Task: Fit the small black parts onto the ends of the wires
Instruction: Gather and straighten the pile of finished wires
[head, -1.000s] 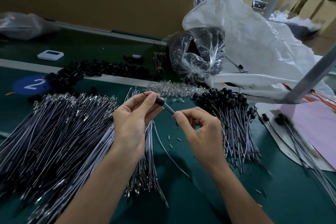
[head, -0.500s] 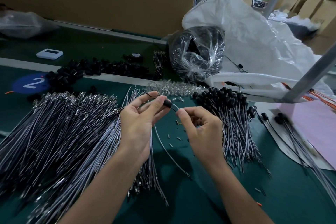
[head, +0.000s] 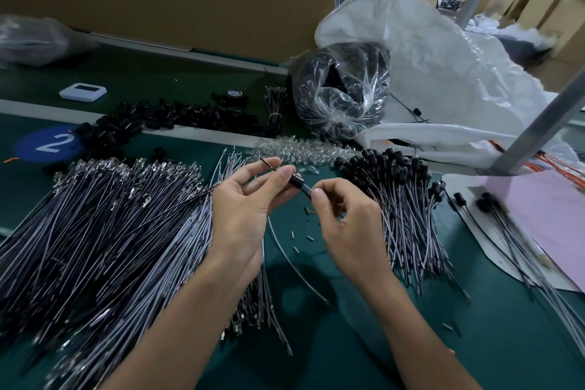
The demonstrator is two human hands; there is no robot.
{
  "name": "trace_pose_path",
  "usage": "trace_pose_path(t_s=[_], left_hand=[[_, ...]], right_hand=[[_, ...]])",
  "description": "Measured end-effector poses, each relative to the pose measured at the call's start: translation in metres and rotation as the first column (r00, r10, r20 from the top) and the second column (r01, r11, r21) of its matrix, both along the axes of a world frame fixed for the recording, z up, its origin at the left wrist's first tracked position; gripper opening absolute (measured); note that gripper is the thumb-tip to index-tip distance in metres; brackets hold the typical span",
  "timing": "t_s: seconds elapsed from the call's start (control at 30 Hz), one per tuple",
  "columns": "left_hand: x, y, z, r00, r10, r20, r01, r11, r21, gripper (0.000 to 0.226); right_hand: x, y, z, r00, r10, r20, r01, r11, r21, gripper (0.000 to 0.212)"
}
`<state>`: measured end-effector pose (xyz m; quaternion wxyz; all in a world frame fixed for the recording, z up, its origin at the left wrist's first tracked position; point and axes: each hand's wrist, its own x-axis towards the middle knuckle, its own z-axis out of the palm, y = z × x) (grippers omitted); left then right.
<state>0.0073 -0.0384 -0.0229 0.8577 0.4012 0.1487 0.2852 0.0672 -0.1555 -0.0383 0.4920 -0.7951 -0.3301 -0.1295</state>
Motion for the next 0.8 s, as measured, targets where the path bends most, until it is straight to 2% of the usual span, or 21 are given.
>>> trace_pose_path(t_s=[0.2,0.33,0.57,0.7,0.8], left_hand=[[0.0003,0.0010,-0.0030,1.000,-0.011,0.015,0.011,1.000,0.007,0.035],[0.0009,0.0002,-0.0050,1.000,-0.021,0.009,0.021,1.000,0.021,0.034],[-0.0004,-0.0013,-0.0042,0.999,-0.036,0.016,0.035,0.999,0.039,0.034],[-0.0007,-0.0022,-0.0032,0.999,-0.037,0.001,0.037,0.998,0.049,0.032],[-0.0008,-0.0047,-0.0040,0.999,-0.045,-0.007,0.045,0.996,0.077,0.027]], right_hand=[[0.0006,-0.0008,-0.0004,1.000,-0.003,-0.011,0.004,0.996,0.092,0.002],[0.0009,-0.0003,-0.0001,0.999,0.001,-0.046,0.006,0.989,0.151,0.004],[0.0020,-0.0010,-0.0024,1.000,0.010,-0.001,-0.010,0.996,0.086,0.009],[0.0031,-0.0028,-0.0007,1.000,0.019,-0.012,-0.017,0.993,0.118,0.003],[0.0031,-0.0038,-0.0004,1.000,0.020,0.021,-0.022,0.992,0.124,0.007]])
